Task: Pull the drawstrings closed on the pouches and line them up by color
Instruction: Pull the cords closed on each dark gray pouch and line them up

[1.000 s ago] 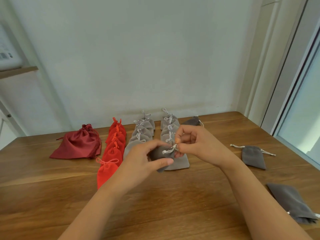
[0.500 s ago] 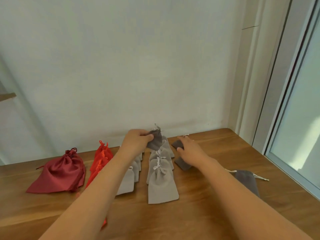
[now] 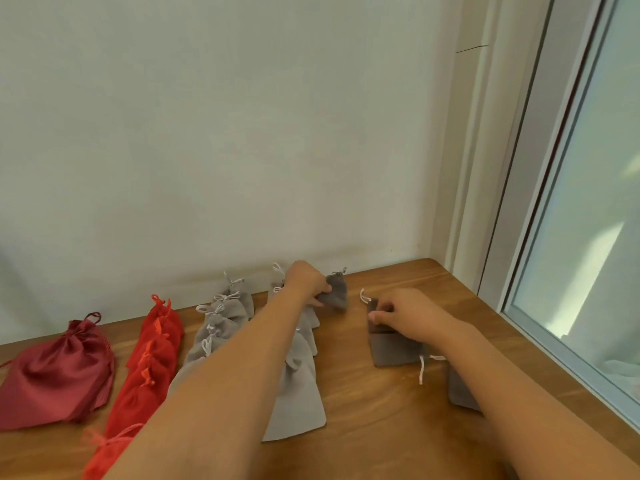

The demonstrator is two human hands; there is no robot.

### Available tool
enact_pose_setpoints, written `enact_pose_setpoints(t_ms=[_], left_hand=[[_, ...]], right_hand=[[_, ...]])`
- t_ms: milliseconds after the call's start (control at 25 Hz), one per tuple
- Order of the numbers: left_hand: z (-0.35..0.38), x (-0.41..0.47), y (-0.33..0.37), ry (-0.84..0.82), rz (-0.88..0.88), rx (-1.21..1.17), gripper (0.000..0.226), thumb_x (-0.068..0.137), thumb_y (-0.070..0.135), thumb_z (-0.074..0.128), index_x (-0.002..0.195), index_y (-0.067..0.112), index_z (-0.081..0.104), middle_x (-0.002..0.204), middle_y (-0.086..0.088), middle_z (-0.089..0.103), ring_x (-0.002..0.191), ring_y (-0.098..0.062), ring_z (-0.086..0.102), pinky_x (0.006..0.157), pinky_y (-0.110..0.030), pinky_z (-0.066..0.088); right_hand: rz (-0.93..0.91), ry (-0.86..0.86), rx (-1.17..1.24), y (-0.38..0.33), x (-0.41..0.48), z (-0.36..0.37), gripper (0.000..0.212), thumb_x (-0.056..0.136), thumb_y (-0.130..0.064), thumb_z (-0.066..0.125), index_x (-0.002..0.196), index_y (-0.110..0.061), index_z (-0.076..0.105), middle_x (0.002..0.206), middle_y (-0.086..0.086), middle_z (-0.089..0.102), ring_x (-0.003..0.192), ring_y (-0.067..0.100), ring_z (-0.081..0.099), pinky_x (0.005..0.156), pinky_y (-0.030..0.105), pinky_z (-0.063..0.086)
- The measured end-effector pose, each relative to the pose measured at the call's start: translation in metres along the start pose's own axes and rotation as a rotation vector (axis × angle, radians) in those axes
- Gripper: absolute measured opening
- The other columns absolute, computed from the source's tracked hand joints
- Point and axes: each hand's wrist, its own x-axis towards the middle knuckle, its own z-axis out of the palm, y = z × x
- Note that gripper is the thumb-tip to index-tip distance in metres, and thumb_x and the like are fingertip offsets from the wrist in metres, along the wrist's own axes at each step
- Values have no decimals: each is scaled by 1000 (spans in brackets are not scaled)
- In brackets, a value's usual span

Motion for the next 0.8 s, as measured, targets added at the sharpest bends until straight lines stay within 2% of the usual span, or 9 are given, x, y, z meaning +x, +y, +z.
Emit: enact_pose_setpoints(t_ms=[80,120,200,240,320,400,520,720,800], left_hand=[[15,1,-3,-4,-52,94,19,90,10,62,77,6,49,72,-8,55,62,-18,55,65,-24,58],[20,3,-4,37,-14,146,25,92,10,59,71,7,46,74,-7,56,63,-18,56,59,-21,57],[25,6,0,107,49,179,33,91,7,56,62,10,41,82,-10,62,79,-23,63,71,-28,57],[26,5,1,124,63,250,34,91,7,57,61,9,41,87,-11,64,89,-25,65,79,-29,55],[24,0,5,178,95,406,29,89,7,59,64,9,45,96,-9,66,100,-24,64,75,-25,46],[23,-1,6,193,145,504,9,90,7,57,81,5,59,103,-10,67,99,-23,64,68,-26,42],[22,-5,6,179,203,629,6,89,11,58,89,6,61,83,-6,60,91,-22,64,65,-26,43],[3,-42,21,135,248,303,33,88,26,63,62,11,51,60,-1,52,55,-13,51,52,-24,44],[-8,-66,14,-13,253,39,37,88,40,60,69,10,66,70,-3,67,67,-17,63,72,-30,55]], right_hand=[[88,22,-61,9,-5,-6,25,90,-36,61,77,-15,65,75,2,63,65,13,53,55,22,38],[115,37,-66,11,-6,-5,23,88,-35,64,78,-14,64,78,4,63,67,14,54,57,23,39],[147,113,15,16,-7,-2,26,81,-34,72,89,-14,60,98,4,59,81,16,56,69,26,44],[156,152,69,18,-7,0,35,77,-35,76,98,-15,56,107,3,52,89,17,55,76,27,46],[173,156,101,21,-6,-2,50,75,-37,78,113,-15,53,116,1,49,101,18,54,87,30,47],[180,111,97,22,-3,-4,42,77,-34,76,110,-14,60,110,2,58,98,17,56,86,32,47],[189,117,227,23,1,-2,25,77,-23,77,91,-16,57,91,-2,59,84,14,54,74,28,44],[64,272,390,13,-12,-10,24,79,-16,75,79,-19,52,84,-5,59,77,10,53,59,20,37],[-43,347,472,-3,-26,-17,24,77,-17,77,78,-19,53,81,-6,61,76,7,53,59,18,37]])
